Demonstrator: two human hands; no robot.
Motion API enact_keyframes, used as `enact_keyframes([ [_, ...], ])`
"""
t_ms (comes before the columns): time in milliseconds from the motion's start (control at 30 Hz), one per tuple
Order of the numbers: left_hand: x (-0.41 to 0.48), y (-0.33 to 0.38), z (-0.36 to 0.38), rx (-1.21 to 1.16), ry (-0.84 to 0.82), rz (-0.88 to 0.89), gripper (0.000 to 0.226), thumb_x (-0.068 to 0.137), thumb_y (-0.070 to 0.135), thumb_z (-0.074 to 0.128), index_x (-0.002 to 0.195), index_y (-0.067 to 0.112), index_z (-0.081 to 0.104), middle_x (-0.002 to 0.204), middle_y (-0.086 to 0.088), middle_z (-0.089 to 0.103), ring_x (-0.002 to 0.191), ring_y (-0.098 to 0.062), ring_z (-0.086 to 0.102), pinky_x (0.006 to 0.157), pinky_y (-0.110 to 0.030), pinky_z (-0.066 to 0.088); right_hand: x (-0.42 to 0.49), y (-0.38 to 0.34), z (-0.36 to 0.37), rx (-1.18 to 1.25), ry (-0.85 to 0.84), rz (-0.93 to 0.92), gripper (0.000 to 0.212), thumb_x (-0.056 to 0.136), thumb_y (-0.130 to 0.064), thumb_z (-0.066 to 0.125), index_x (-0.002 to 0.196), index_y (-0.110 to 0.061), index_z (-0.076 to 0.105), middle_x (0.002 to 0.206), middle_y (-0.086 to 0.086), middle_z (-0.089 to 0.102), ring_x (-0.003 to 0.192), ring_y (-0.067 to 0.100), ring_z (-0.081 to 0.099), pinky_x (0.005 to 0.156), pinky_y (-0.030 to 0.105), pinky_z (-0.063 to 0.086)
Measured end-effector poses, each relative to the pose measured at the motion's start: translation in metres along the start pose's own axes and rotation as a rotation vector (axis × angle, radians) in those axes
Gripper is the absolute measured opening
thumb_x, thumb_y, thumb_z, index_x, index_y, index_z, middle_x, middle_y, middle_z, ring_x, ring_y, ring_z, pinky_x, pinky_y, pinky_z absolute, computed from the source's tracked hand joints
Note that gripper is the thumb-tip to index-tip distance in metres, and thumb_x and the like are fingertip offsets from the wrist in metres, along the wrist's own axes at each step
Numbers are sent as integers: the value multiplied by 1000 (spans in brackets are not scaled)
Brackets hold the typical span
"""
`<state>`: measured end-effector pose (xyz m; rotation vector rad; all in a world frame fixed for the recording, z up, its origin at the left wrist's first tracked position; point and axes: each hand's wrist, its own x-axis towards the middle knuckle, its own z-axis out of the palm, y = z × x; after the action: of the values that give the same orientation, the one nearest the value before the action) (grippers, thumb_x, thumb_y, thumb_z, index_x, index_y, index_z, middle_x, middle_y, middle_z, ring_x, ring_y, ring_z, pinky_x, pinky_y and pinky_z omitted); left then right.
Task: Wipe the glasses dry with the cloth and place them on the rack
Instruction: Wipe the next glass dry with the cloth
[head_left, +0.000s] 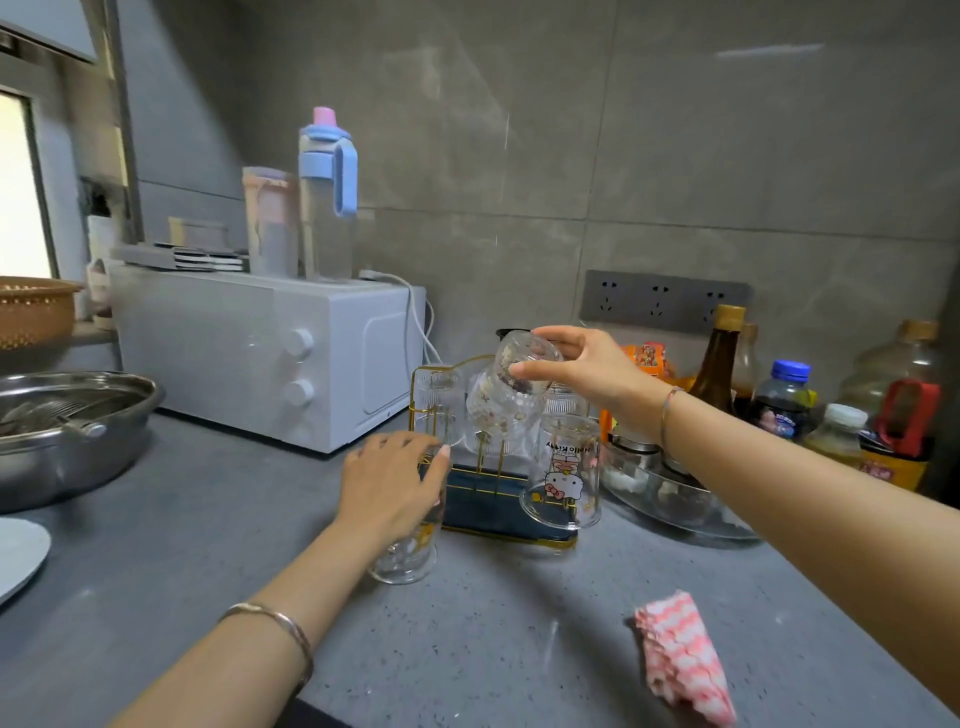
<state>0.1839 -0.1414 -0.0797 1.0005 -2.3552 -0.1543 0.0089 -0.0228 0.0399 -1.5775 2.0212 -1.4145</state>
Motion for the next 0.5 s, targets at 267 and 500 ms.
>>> enact_keyframes([
  [267, 2, 0, 2, 17, 6, 3, 45, 99, 48, 25, 129, 31, 55, 135, 7, 55, 126, -18, 44, 101, -37, 36, 23, 15, 17, -112, -119, 17, 77, 76, -28, 79, 141, -12, 43, 143, 5, 47, 134, 20, 42, 106, 30, 35],
  [500, 2, 2, 2, 17, 21, -11, 38, 101, 43, 33, 129, 31, 55, 135, 7, 54, 127, -18, 43, 100, -37, 35, 32, 33, 40, -220, -238, 75, 79, 75, -30, 79, 142, -10, 41, 148, 6, 41, 138, 22, 36, 111, 34, 31],
])
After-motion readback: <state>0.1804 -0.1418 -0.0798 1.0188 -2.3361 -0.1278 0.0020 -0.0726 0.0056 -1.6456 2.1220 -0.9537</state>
